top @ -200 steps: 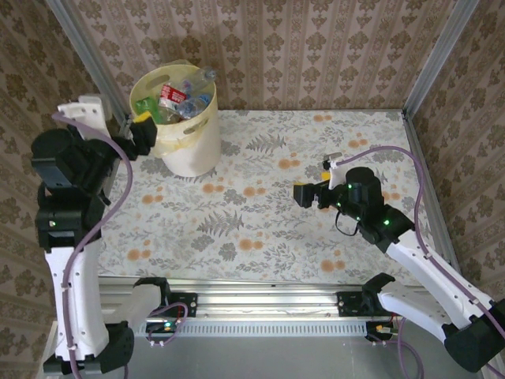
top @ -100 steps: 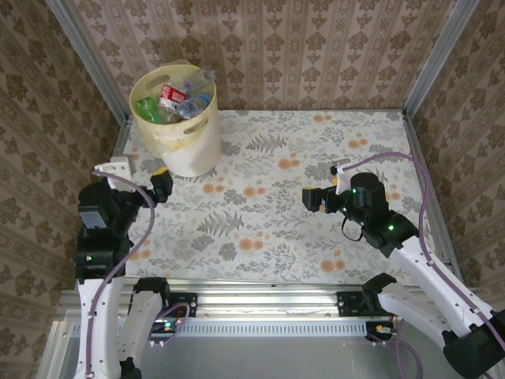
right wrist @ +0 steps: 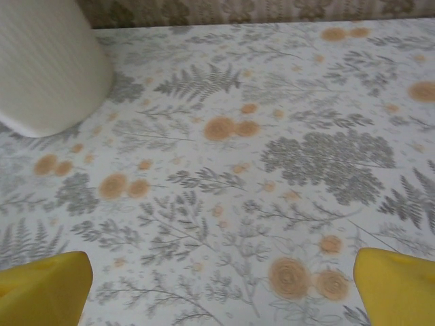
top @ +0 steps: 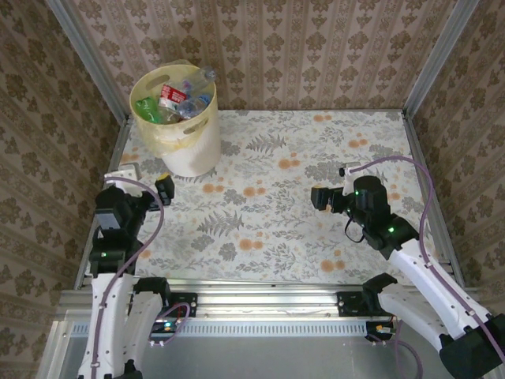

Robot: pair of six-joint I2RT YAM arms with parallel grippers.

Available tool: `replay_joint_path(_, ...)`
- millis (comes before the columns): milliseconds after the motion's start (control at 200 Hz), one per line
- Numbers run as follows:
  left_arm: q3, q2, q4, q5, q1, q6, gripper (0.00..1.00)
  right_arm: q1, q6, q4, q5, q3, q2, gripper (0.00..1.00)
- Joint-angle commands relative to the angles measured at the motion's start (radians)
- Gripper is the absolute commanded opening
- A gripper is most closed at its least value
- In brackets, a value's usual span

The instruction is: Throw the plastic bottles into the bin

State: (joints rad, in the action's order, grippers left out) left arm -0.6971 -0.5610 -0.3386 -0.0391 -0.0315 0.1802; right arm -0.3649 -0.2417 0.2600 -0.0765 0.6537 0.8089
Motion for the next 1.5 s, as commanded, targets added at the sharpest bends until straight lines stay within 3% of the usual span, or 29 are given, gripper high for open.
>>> replay_joint_path(0, 0.068, -0.008, 0.116, 0.144, 0.028, -0.007, 1.0, 0.025, -0.012, -0.096, -0.138, -0.046, -0.003, 1.0)
replay_joint_path(55, 0.108, -0.031, 0.174, 0.173, 0.037, -0.017, 1.0, 0.046, -0.03, -0.149, -0.22, -0.078, 0.001, 1.0)
replay_joint_path(215, 0.285, -0.12, 0.482, 0.16, 0.033, -0.045, 1.0, 0.095, 0.031, -0.392, -0.267, -0.192, 0.028, 1.0)
replay_joint_path(365, 0.35, -0.277, 0.665, 0.211, 0.018, -0.107, 1.0, 0.16, 0.117, -0.455, -0.331, -0.186, 0.135, 1.0)
replay_joint_path(450, 0.409, -0.365, 0.84, 0.22, 0.019, -0.131, 1.0, 0.214, 0.139, -0.53, -0.321, -0.196, 0.205, 1.0)
replay_joint_path(645, 0.484, -0.591, 1.186, 0.191, 0.02, -0.179, 1.0, 0.274, 0.242, -0.885, -0.276, -0.28, 0.37, 1.0)
replay_joint_path(730, 0.516, -0.719, 1.382, 0.163, 0.022, -0.194, 1.0, 0.295, 0.241, -0.901, -0.208, -0.263, 0.456, 0.99)
replay_joint_path(805, 0.522, -0.827, 1.513, 0.13, 0.022, -0.204, 1.0, 0.295, 0.237, -1.068, -0.177, -0.316, 0.516, 0.99)
replay_joint_path(910, 0.514, -0.967, 1.627, 0.086, 0.021, -0.214, 1.0, 0.3, 0.23, -1.157, -0.101, -0.33, 0.573, 1.0)
replay_joint_path(975, 0.478, -1.033, 1.641, 0.052, 0.019, -0.235, 1.0, 0.302, 0.233, -1.227, -0.088, -0.319, 0.687, 1.0)
replay_joint_path(1020, 0.449, -1.008, 1.553, 0.029, 0.023, -0.235, 1.0, 0.302, 0.237, -1.255, -0.096, -0.293, 0.749, 1.0)
replay_joint_path(1080, 0.404, -1.002, 1.46, 0.02, 0.03, -0.235, 1.0, 0.337, 0.187, -1.082, -0.081, -0.24, 0.712, 1.0)
replay_joint_path(1185, 0.323, -0.995, 1.293, 0.033, 0.047, -0.204, 1.0, 0.346, 0.183, -1.111, -0.062, -0.249, 0.718, 1.0)
replay_joint_path(1495, 0.323, -0.996, 1.291, 0.035, 0.046, -0.205, 1.0, 0.343, 0.187, -1.119, -0.065, -0.249, 0.721, 1.0)
